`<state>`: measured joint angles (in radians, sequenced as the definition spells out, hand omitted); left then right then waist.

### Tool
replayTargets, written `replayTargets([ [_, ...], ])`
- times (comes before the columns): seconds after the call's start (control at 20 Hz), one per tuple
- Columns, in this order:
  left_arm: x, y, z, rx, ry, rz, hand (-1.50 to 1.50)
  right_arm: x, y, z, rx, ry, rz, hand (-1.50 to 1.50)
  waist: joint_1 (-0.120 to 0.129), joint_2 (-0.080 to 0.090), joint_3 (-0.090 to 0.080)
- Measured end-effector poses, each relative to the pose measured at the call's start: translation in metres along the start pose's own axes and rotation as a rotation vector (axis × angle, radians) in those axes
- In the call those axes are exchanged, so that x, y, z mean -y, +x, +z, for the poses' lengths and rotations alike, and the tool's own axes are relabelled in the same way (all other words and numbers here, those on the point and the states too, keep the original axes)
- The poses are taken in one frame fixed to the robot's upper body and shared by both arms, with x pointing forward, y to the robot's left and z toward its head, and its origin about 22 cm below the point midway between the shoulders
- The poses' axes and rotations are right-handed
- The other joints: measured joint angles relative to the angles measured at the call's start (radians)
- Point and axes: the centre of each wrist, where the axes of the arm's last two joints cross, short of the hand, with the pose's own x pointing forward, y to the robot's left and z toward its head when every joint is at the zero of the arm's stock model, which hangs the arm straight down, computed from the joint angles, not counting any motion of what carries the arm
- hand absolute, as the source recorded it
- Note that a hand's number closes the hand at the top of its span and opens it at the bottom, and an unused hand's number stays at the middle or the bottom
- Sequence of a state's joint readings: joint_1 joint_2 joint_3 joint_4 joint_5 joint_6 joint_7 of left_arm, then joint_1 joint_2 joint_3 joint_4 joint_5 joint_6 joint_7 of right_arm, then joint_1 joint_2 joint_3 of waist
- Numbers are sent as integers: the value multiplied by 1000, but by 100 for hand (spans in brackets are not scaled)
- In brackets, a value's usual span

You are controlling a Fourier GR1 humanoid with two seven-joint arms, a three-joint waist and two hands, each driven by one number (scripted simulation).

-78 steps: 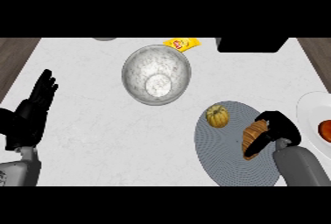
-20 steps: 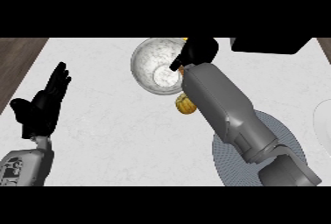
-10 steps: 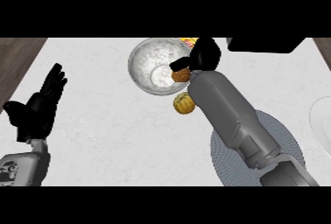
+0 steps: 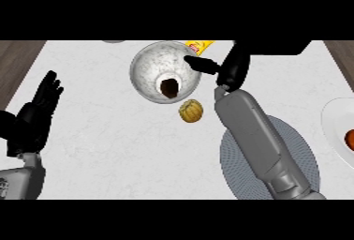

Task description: Pick the croissant from the placemat and place it in the bowl

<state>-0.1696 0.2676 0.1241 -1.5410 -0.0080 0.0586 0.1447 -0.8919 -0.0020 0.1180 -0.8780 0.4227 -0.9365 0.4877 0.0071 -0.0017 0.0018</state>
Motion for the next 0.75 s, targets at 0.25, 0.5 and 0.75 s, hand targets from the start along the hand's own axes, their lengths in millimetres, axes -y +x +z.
replayTargets([
  [0.25, -5, -2, 3, -14, 23, -4, 0, 44, -37, 15, -25, 17, -68, -150, -23, -5, -1],
  [0.5, -15, -6, 9, -15, 27, -8, 0, 102, -65, 38, -28, 51, -141, -150, -28, -5, -1],
  [0.75, -4, -4, 6, -13, 32, -11, 0, 145, -68, 64, 21, 80, -214, -150, -22, -2, -1],
])
